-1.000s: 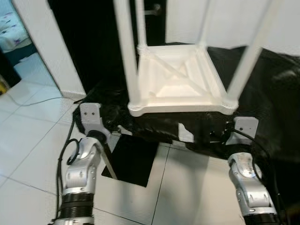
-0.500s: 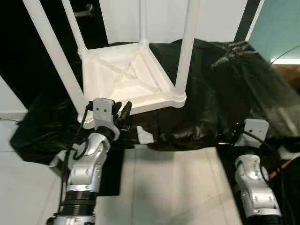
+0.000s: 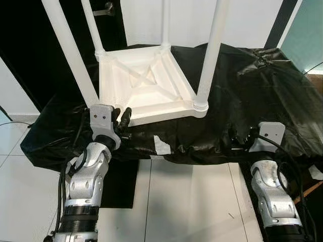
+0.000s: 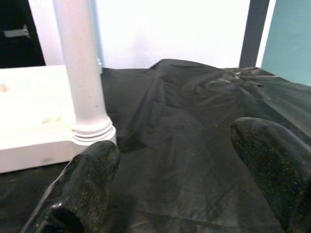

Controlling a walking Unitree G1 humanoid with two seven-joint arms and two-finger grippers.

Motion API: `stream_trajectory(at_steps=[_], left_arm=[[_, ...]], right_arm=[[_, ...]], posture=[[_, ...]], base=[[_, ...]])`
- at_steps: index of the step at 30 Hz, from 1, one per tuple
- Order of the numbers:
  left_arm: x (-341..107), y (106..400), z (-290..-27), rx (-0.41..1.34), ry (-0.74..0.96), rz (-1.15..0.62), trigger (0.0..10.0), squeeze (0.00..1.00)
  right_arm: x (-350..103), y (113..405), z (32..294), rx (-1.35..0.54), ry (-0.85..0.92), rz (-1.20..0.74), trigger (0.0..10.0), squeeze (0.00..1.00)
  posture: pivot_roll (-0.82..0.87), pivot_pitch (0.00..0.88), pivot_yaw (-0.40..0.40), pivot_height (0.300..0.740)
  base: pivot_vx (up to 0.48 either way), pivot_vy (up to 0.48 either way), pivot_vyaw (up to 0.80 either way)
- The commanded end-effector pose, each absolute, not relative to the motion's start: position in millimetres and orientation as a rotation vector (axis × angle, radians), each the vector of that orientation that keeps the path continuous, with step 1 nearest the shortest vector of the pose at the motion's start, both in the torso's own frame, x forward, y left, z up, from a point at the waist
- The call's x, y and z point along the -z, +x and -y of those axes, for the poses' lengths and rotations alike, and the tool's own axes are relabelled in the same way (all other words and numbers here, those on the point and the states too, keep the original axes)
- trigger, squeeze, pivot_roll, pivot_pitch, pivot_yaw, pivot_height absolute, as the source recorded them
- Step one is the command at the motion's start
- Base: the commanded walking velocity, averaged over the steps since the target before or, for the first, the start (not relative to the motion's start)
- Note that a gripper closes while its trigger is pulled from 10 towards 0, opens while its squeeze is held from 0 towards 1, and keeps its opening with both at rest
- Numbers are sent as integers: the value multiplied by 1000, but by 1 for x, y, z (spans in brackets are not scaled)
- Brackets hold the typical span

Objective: Building children table

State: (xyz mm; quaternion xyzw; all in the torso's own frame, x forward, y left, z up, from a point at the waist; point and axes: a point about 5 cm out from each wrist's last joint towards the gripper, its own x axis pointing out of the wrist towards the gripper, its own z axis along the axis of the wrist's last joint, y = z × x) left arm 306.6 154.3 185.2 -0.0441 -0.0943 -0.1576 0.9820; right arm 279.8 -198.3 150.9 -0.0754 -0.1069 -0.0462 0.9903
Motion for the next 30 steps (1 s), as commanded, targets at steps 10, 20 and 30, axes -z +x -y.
stream_trajectory(at_steps=[10,20,30], left_arm=[[-182,303,-137,509,90,157,10000,0],[-169,307,-132,519,139,100,10000,0],[-159,305,-134,478,120,57,10000,0]], right_arm=[[-152,288,207,-7,-169,192,10000,0],[-159,289,199,-24,-170,219,10000,0],[-157,284,190,-38,-143,226,10000,0]], posture=[[-20,0,29,740],[-24,0,26,740],[-27,0,27,740]], base=[[0,0,0],[0,0,0],[0,0,0]])
